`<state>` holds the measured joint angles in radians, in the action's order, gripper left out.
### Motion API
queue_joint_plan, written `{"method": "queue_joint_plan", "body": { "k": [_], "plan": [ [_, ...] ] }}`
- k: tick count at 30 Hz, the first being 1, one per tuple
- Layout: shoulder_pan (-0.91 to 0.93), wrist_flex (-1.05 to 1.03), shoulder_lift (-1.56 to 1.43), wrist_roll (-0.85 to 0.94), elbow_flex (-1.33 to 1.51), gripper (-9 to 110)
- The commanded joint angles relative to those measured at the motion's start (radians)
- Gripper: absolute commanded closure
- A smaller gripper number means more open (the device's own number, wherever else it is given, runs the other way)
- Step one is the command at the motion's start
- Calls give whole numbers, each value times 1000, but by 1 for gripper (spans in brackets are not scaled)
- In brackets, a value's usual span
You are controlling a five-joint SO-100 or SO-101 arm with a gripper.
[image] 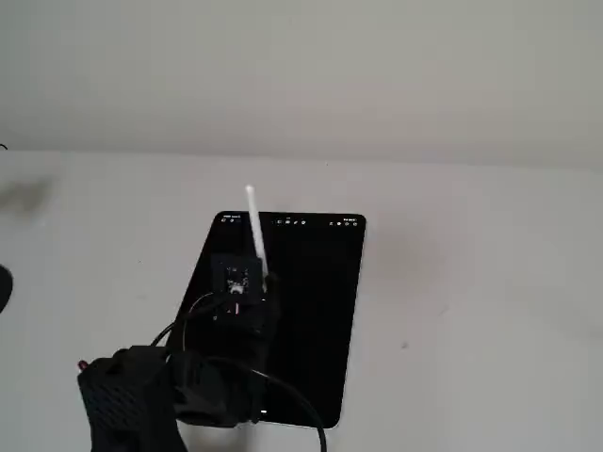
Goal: Draw a circular shape on the ipad using the apple pencil
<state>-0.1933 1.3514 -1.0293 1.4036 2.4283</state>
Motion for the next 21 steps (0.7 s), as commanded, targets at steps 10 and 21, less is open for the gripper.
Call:
{"method": "queue_joint_plan", "body": {
  "k": [10, 21],
  "plan": [
    [21, 48, 121, 32, -169, 101],
    [-26, 48, 132, 35, -186, 101]
  ]
}}
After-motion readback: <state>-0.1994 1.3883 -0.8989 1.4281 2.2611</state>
